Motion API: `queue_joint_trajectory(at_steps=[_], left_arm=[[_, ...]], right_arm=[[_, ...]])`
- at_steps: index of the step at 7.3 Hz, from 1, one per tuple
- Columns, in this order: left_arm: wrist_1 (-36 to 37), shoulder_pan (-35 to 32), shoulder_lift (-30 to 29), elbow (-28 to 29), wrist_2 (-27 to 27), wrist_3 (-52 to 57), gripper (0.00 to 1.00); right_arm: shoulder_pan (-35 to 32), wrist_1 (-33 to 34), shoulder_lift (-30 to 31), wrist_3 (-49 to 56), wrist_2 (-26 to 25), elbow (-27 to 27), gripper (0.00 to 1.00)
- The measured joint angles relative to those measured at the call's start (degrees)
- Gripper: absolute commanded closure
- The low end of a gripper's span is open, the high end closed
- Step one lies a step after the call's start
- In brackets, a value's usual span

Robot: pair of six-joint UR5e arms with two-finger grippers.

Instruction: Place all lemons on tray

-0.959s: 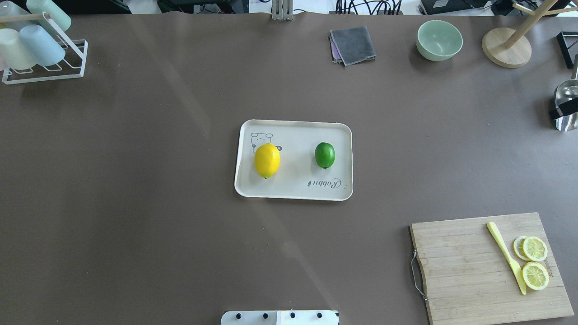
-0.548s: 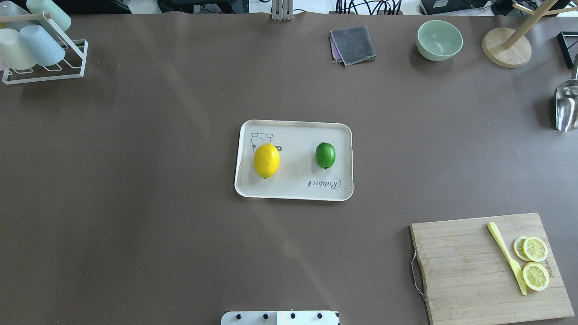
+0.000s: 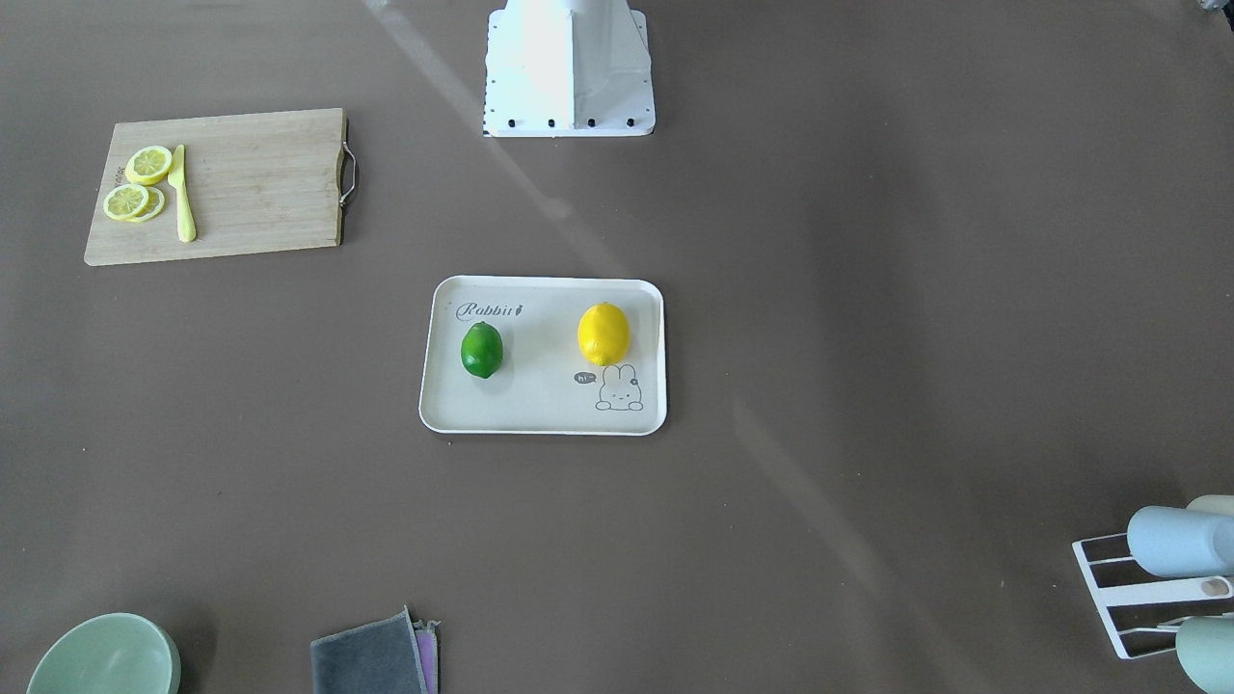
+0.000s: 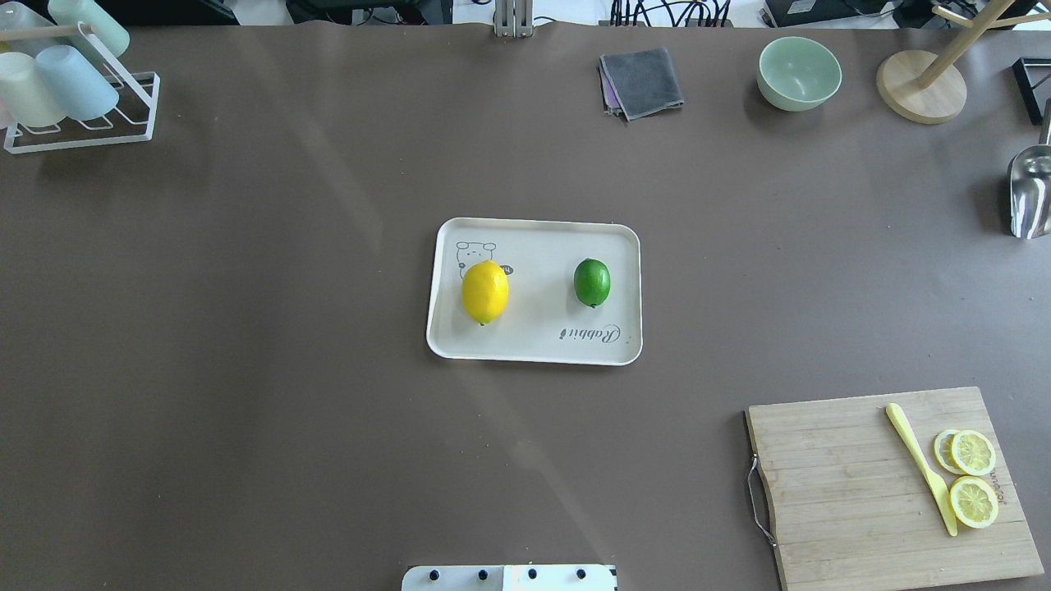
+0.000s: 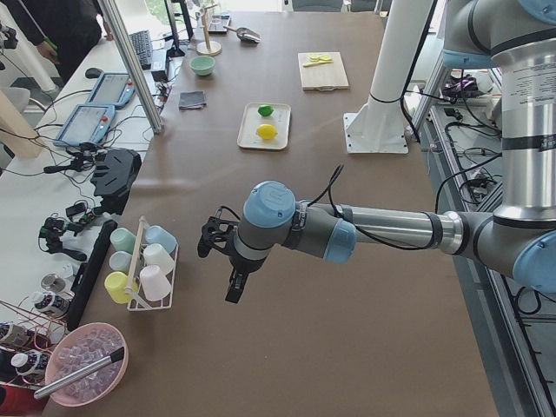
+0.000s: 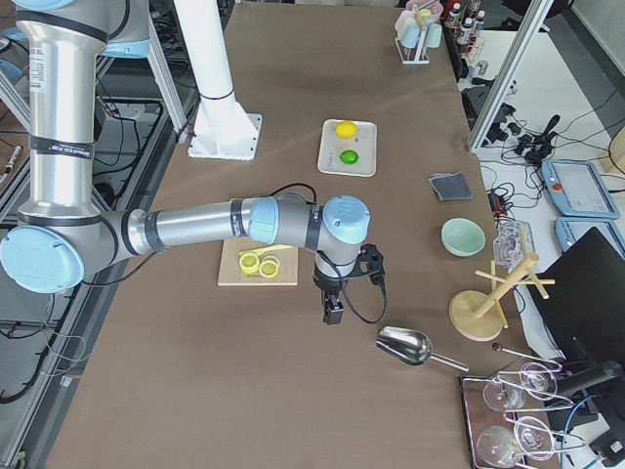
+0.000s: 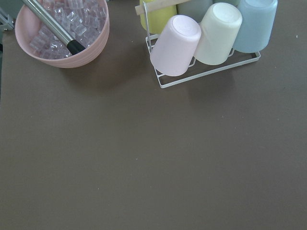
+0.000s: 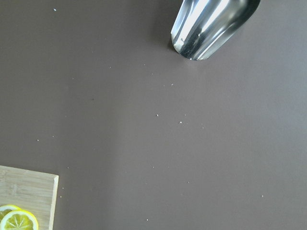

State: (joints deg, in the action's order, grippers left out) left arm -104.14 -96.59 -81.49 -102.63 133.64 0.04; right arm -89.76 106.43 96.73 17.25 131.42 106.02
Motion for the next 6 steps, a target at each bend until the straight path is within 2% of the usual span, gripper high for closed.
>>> queue_joint_trajectory(at_steps=[6], left_arm=[[-0.1,0.9,2.0,-2.5,2.1,-6.5,0.02]], right_arm=[[-0.9,0.2,1.5,-0.9,2.0,0.0,0.00]])
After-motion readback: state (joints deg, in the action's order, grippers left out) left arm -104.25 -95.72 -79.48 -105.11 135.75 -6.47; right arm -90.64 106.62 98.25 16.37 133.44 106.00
